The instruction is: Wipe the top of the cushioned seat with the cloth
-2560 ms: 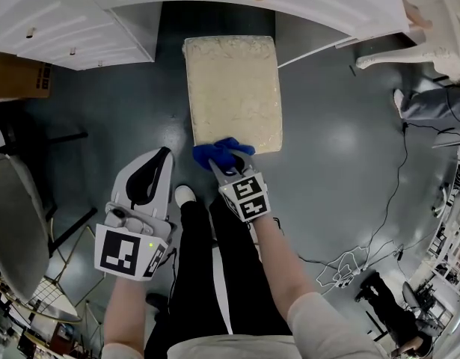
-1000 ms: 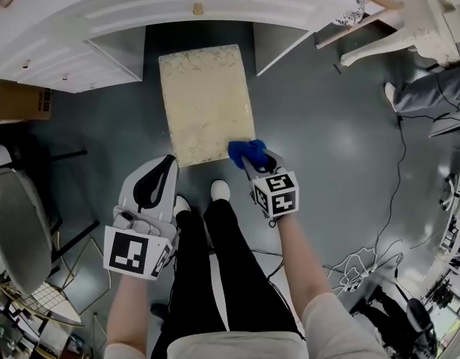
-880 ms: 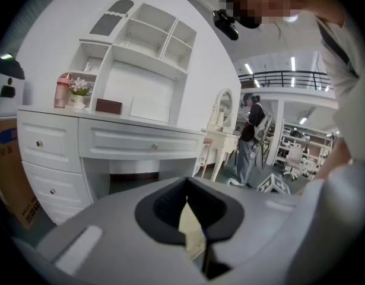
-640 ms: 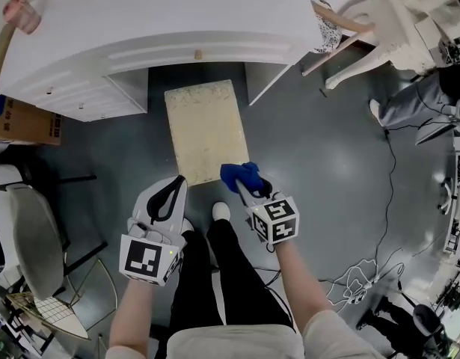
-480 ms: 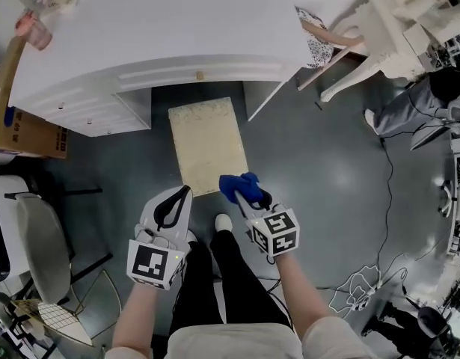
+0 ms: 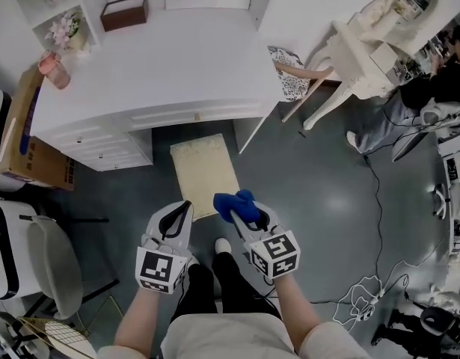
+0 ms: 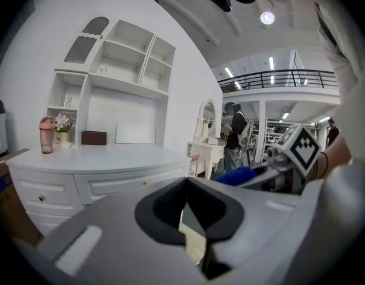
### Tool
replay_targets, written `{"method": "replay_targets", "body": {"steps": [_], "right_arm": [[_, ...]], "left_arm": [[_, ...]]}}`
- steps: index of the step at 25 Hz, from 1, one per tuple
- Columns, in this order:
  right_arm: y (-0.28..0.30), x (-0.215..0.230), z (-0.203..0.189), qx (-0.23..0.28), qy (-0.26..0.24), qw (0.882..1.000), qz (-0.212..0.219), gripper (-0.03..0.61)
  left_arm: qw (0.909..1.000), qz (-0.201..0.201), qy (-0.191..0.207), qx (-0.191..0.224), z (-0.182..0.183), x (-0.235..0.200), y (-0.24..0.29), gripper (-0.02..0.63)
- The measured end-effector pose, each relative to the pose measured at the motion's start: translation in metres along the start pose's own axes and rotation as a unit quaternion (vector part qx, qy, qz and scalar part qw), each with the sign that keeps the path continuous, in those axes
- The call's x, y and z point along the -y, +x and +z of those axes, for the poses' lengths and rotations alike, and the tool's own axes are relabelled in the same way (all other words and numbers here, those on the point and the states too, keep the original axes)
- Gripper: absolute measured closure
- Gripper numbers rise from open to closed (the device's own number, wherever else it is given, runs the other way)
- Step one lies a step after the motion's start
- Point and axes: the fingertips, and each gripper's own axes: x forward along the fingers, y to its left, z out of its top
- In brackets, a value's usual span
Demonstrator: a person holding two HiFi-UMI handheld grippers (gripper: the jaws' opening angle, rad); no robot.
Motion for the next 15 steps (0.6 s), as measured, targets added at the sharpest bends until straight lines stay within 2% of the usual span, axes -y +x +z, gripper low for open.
{"method": "replay_targets", "body": {"steps": [8,15], "right_arm": [[-0.049,-0.041,0.068,0.06,-0.04,0.997,0.0,0.446],[-0.087,-0.07,0.1,0.116,-0.06,0.991,0.001,0.445]], "left_arm": [[0.9995,-0.001,0.001,0.031,0.046,0.007,-0.033,0.614],[0.9979,0.0,0.013,0.064,0.078,0.015,-0.055,0.614]]}}
